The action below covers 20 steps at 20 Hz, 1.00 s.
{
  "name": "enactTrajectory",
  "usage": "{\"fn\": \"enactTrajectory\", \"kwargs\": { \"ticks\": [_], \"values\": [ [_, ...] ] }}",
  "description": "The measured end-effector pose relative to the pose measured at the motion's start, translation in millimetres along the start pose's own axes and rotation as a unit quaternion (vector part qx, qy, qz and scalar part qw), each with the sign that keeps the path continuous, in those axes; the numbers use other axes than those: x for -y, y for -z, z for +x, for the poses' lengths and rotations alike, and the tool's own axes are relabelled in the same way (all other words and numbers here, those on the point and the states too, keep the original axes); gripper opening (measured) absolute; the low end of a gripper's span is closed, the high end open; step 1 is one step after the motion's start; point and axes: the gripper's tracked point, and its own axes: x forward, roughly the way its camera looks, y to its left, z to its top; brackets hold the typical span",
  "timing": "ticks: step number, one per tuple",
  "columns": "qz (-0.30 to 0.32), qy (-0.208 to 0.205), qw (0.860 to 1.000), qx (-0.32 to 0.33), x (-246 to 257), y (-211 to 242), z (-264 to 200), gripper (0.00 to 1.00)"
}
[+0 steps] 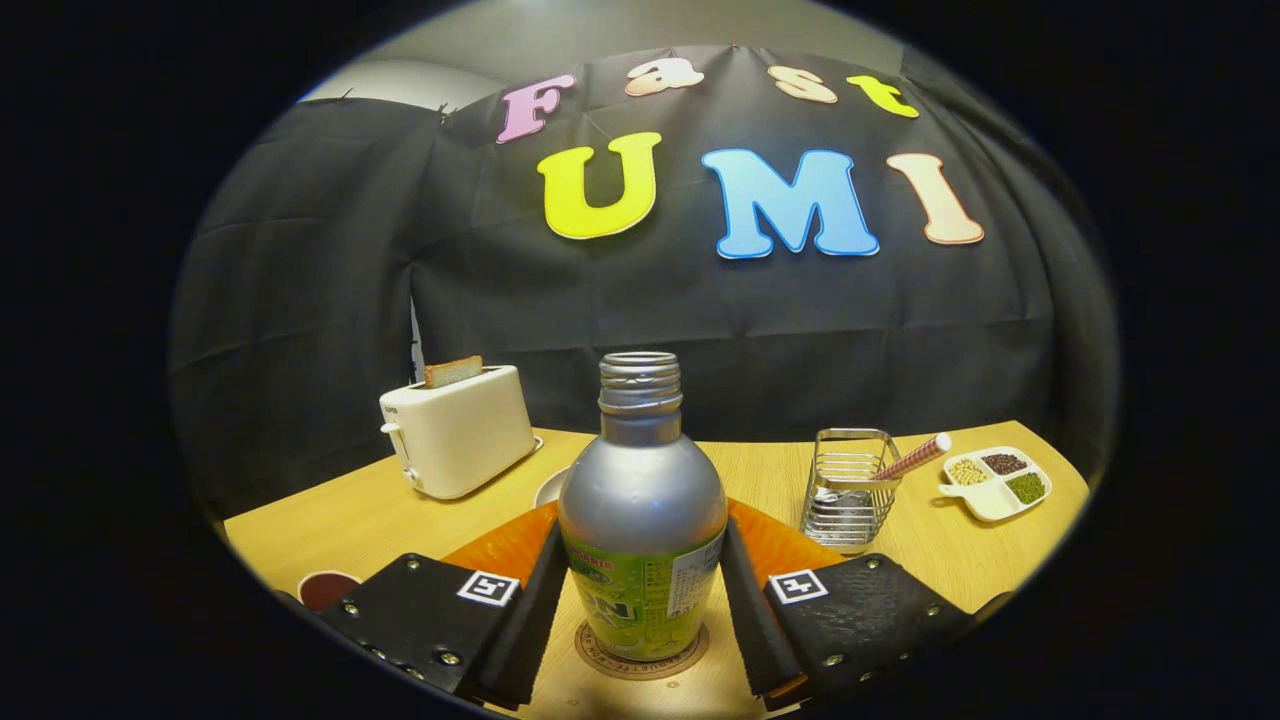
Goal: Take the bottle from table, then pour the juice into the cup, finally place the bottle on the coaster
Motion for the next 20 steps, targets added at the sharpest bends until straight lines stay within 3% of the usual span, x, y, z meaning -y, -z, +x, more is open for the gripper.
{"fn": "enactTrajectory", "kwargs": {
  "ticks": [16,18,19,20],
  "values": [
    [-0.018,0.016,1.0,0.007,-2,18,2,0.78],
    [-0.021,0.01,1.0,0.008,-7,16,2,0.84],
    [-0.024,0.01,1.0,0.008,-8,13,0,0.95],
    [-0.029,0.015,0.999,0.009,-6,10,-2,0.97]
  ]
}}
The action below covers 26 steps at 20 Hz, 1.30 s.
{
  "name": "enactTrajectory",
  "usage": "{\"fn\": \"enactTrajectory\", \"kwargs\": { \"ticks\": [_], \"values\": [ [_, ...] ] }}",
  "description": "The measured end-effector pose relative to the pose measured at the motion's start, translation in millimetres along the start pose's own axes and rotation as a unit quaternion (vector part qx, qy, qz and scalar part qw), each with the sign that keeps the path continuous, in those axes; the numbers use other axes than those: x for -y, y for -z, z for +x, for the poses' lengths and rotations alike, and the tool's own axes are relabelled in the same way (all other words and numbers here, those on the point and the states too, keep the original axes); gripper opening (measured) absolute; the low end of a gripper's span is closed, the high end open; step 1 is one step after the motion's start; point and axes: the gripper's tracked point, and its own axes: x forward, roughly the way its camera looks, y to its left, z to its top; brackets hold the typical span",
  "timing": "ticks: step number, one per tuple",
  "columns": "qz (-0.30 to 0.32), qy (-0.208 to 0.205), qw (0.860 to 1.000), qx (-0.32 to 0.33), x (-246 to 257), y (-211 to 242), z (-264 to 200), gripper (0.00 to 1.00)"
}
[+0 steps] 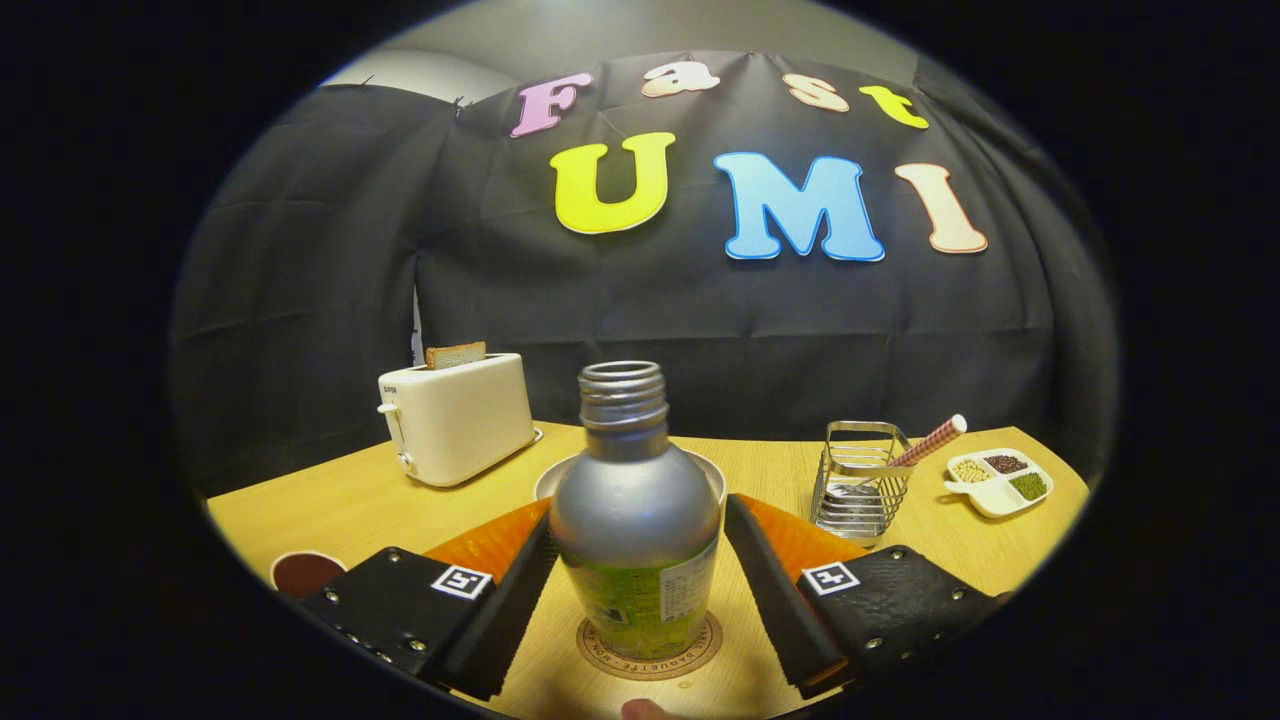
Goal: Take the bottle from table, then pour the juice into the cup, finally place the bottle on the coaster
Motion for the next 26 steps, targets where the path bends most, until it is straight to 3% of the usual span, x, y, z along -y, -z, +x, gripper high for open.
{"fn": "enactTrajectory", "kwargs": {
  "ticks": [4,11,19,26],
  "values": [
    [0.004,0.018,1.0,0.018,4,-37,-14,0.97],
    [0.033,0.046,0.994,0.093,25,-172,-90,0.97],
    [0.003,0.135,0.983,0.124,109,-289,-188,0.97],
    [-0.016,0.168,0.978,0.12,150,-334,-225,0.97]
  ]
}}
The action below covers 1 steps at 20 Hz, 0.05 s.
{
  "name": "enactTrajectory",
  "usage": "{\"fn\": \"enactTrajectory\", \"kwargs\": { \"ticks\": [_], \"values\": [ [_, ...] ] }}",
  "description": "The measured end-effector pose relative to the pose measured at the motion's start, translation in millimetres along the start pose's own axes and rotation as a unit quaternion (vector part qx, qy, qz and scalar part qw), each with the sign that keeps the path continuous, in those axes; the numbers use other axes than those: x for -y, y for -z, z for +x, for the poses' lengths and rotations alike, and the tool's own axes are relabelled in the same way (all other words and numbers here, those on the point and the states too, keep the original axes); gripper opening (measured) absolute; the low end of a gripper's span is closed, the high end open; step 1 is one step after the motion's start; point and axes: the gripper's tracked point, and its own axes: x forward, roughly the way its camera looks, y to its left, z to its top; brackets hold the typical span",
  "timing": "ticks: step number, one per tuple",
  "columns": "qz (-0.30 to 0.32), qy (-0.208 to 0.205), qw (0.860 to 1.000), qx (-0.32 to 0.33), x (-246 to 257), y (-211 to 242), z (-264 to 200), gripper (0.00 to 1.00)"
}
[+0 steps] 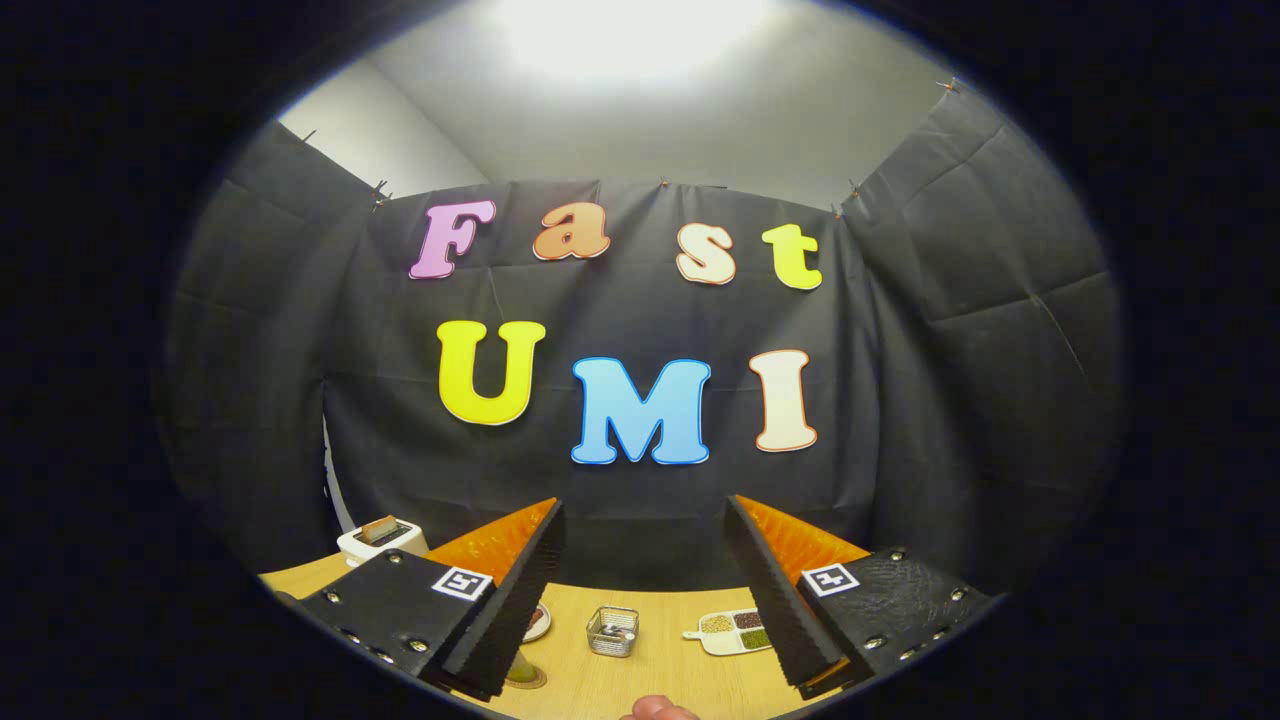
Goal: Take the bottle from table, then pour the juice into the cup, finally place the bottle on the coaster
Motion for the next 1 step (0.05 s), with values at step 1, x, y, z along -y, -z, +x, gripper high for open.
{"fn": "enactTrajectory", "kwargs": {
  "ticks": [1],
  "values": [
    [0.003,0.002,1.0,-0.001,5.4,-0.9,0.5,0.97]
  ]
}}
